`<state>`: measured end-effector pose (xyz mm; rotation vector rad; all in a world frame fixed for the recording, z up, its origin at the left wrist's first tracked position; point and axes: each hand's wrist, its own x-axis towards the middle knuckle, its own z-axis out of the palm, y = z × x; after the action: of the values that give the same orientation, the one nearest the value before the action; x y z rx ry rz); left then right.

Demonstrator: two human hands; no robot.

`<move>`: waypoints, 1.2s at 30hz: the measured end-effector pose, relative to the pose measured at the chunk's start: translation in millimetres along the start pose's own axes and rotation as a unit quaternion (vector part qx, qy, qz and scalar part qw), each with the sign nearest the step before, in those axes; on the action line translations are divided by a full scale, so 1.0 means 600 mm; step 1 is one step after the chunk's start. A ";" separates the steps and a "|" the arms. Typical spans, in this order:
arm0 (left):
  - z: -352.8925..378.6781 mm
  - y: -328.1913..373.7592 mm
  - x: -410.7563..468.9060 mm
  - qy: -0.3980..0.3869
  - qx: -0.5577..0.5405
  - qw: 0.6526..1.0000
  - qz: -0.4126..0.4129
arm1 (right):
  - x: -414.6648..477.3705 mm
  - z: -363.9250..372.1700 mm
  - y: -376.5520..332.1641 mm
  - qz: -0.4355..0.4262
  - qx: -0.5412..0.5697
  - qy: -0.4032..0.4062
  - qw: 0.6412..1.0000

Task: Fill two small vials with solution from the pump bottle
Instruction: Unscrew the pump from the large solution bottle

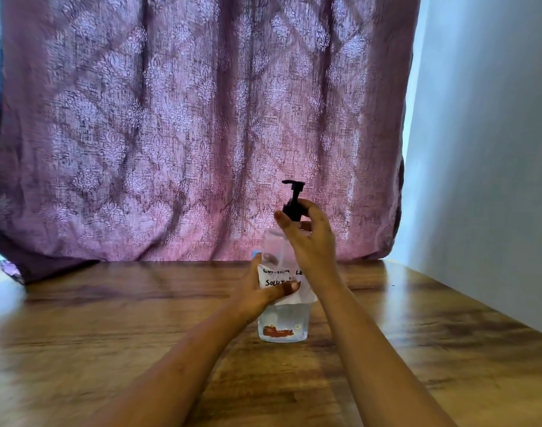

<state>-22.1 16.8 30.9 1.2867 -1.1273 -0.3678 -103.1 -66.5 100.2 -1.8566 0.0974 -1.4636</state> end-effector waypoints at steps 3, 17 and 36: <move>0.002 0.001 -0.002 0.001 -0.008 1.000 0.002 | -0.001 0.003 -0.002 0.005 -0.039 0.035 0.999; 0.004 -0.001 -0.003 0.000 -0.033 0.999 -0.006 | 0.002 -0.007 -0.006 -0.026 0.060 0.025 0.998; 0.009 0.007 -0.003 -0.022 0.000 0.999 0.033 | -0.003 -0.005 -0.023 -0.095 0.016 0.152 0.984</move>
<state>-29.1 16.3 33.2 1.2437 -1.2050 -0.3483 -111.2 -57.5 107.0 -1.6400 0.0453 -1.8647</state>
